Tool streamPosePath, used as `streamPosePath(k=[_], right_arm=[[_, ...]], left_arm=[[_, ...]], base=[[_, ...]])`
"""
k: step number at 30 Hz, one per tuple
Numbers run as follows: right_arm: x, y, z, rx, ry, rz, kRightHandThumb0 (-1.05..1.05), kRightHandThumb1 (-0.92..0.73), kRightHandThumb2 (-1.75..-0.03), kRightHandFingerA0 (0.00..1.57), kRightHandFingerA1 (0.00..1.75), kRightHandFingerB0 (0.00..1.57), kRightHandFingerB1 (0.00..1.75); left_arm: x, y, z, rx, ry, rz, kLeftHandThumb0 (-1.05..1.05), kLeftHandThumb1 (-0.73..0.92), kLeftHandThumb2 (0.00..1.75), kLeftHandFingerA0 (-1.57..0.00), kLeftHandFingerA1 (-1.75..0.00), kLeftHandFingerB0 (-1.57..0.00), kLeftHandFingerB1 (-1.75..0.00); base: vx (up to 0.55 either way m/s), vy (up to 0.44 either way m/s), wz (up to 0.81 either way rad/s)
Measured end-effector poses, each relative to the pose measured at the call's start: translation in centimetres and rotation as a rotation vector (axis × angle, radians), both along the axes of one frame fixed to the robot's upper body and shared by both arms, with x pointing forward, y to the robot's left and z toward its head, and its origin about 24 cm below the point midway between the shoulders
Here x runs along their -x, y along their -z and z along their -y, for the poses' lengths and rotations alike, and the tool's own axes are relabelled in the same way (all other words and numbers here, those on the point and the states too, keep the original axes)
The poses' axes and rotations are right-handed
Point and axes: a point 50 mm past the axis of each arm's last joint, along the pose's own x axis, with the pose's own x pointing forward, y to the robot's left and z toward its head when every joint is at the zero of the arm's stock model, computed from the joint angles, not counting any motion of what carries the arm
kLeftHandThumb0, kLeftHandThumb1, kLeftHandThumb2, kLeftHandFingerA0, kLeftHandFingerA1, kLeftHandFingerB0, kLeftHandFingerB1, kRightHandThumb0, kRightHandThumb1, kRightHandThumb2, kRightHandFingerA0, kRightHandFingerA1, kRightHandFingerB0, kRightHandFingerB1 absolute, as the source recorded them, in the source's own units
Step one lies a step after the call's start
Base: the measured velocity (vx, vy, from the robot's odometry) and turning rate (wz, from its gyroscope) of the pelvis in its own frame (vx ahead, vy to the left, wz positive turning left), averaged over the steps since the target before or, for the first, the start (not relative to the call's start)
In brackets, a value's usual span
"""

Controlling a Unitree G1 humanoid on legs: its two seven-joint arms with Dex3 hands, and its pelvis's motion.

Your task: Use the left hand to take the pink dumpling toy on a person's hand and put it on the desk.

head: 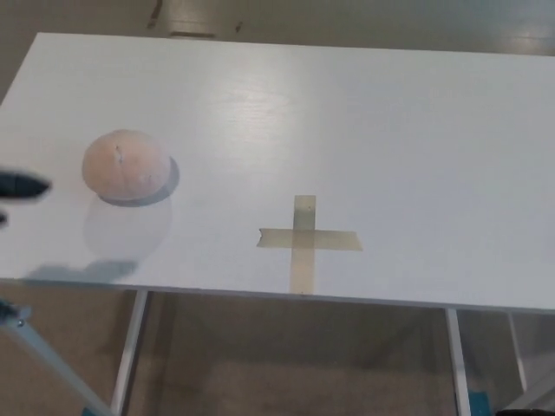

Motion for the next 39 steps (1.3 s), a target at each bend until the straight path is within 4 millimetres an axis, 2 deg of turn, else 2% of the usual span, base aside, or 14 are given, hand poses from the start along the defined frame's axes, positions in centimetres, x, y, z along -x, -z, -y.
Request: streamPosePath(k=[6,7,9,11,15,16,20,22,23,26,27,30,31,39], right_arm=[[0.2,0.1,0.0,0.001,-0.001,-0.006,-0.22,-0.68,-0.59,0.75,0.49,0.59,0.44],[0.4,0.2,0.0,0.001,-0.001,-0.013,-0.22,-0.68,-0.59,0.75,0.49,0.58,0.44],[0.7,0.3,0.1,0.002,0.001,-0.018,-0.22,-0.68,-0.60,0.75,0.49,0.58,0.43],[1.1,0.6,0.1,0.001,0.004,-0.031,-0.22,-0.68,-0.60,0.75,0.49,0.57,0.43],[1.6,0.9,0.1,0.000,0.005,-0.044,-0.22,-0.68,-0.60,0.75,0.49,0.57,0.43],[1.7,0.9,0.1,0.000,0.005,-0.045,-0.22,-0.68,-0.60,0.73,0.48,0.56,0.43],[2.2,1.1,0.2,0.001,0.008,-0.059,-0.21,-0.69,-0.60,0.73,0.48,0.56,0.43],[2.4,1.2,0.2,0.001,0.008,-0.063,-0.21,-0.68,-0.60,0.77,0.50,0.52,0.42],[2.5,1.3,0.2,0.002,0.009,-0.067,-0.21,-0.66,-0.59,0.79,0.52,0.49,0.40],[3.0,1.5,0.2,0.004,0.012,-0.078,-0.21,-0.66,-0.59,0.80,0.53,0.49,0.40],[3.2,1.6,0.3,0.005,0.014,-0.082,-0.21,-0.65,-0.59,0.80,0.54,0.49,0.40],[3.7,1.8,0.3,0.008,0.019,-0.092,-0.21,-0.65,-0.59,0.81,0.56,0.47,0.40],[3.7,1.8,0.3,0.008,0.020,-0.094,-0.21,-0.65,-0.59,0.80,0.55,0.46,0.39],[4.6,2.2,0.1,0.006,0.023,-0.111,-0.21,-0.65,-0.59,0.75,0.50,0.48,0.40]], left_arm=[[2.5,4.3,-1.5,0.096,-0.009,-0.262,-0.45,0.53,0.56,-0.60,-0.46,-0.46,-0.38],[3.7,7.1,-2.3,0.165,-0.023,-0.402,-0.44,0.55,0.56,-0.66,-0.46,-0.53,-0.39],[4.2,8.4,-2.6,0.199,-0.034,-0.462,-0.47,0.54,0.57,-0.69,-0.47,-0.54,-0.40],[5.1,11.6,-3.1,0.288,-0.085,-0.571,-0.48,0.55,0.57,-0.71,-0.47,-0.56,-0.41],[5.6,15.2,-3.8,0.370,-0.163,-0.664,-0.55,0.55,0.61,-0.76,-0.50,-0.58,-0.43],[5.6,15.4,-3.8,0.374,-0.169,-0.668,-0.55,0.51,0.82,-0.72,-0.60,-0.54,-0.53],[4.8,18.9,-4.1,0.420,-0.238,-0.755,-0.57,0.52,0.83,-0.70,-0.60,-0.49,-0.51],[4.6,19.7,-4.1,0.426,-0.252,-0.776,-0.61,0.55,0.83,-0.55,-0.53,-0.34,-0.46],[4.4,20.4,-4.1,0.431,-0.264,-0.796,-0.58,0.67,0.61,-0.49,-0.38,-0.30,-0.31],[3.7,22.3,-4.1,0.440,-0.304,-0.850,-0.59,0.69,0.61,-0.43,-0.36,-0.26,-0.30],[3.5,22.7,-4.1,0.442,-0.316,-0.865,-0.65,0.62,0.86,-0.33,-0.45,-0.20,-0.40],[2.9,24.5,-4.0,0.447,-0.363,-0.921,-0.68,0.67,0.89,-0.35,-0.45,-0.25,-0.41],[2.9,24.7,-4.0,0.446,-0.369,-0.927,-0.66,0.83,0.68,-0.43,-0.36,-0.31,-0.31],[3.4,28.1,-4.3,0.422,-0.539,-1.041,-0.69,0.92,0.71,-0.39,-0.35,-0.24,-0.29]], base=[[0.00,0.000,0.00],[0.00,0.000,0.00],[0.00,0.000,0.00],[0.00,0.000,0.00],[0.00,0.000,0.00],[0.00,0.000,0.00],[0.00,0.000,0.00],[0.00,0.000,0.00],[0.00,0.000,0.00],[0.00,0.000,0.00],[0.00,0.000,0.00],[0.00,0.000,0.00],[0.00,0.000,0.00],[0.00,0.000,0.00]])
